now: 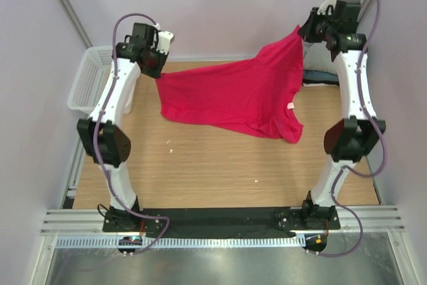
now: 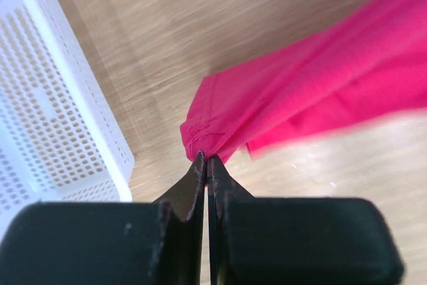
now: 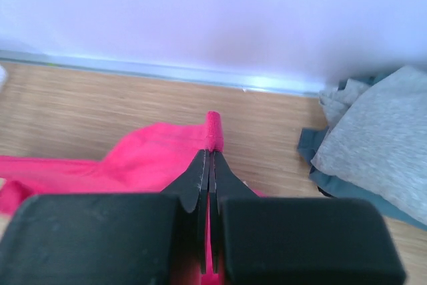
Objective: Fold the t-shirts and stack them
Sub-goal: Flatten the tshirt out
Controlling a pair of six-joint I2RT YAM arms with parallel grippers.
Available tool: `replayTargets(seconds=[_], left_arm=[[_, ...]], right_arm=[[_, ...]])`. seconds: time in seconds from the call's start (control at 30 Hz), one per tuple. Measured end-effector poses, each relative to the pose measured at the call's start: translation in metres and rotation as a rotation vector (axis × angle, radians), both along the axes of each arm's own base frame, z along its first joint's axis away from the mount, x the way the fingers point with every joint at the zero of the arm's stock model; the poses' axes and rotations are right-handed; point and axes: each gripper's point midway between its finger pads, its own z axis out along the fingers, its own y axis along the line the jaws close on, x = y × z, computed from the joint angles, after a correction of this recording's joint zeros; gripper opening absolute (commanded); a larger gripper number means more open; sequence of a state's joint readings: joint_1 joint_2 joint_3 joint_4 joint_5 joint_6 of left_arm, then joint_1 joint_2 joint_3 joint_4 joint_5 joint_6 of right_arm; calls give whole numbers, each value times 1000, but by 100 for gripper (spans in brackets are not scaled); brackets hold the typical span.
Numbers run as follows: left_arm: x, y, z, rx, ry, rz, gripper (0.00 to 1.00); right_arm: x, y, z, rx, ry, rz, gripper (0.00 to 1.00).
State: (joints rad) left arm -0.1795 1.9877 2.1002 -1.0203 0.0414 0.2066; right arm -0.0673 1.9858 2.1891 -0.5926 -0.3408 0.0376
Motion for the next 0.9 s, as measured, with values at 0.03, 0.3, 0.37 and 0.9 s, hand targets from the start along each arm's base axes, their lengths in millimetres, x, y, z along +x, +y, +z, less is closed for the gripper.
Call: replayTargets(seconds=[0.03,0.3,0.37,0.9], left_arm=[[-11,-8,19,1,-41,-27,0],[-88,-35,167,-99,-398,-125,0],[-104,-27,191,-111,-460,-117,0],[-266,13,323,-223,-854,-165,0]], right_arm=[[-16,3,22,-3,-35,4,1],[-155,15,165,-42,-337,8,1],[-188,13,187,-65,-399,-7,1],[-446,4,295,-168,-792,-124,1]])
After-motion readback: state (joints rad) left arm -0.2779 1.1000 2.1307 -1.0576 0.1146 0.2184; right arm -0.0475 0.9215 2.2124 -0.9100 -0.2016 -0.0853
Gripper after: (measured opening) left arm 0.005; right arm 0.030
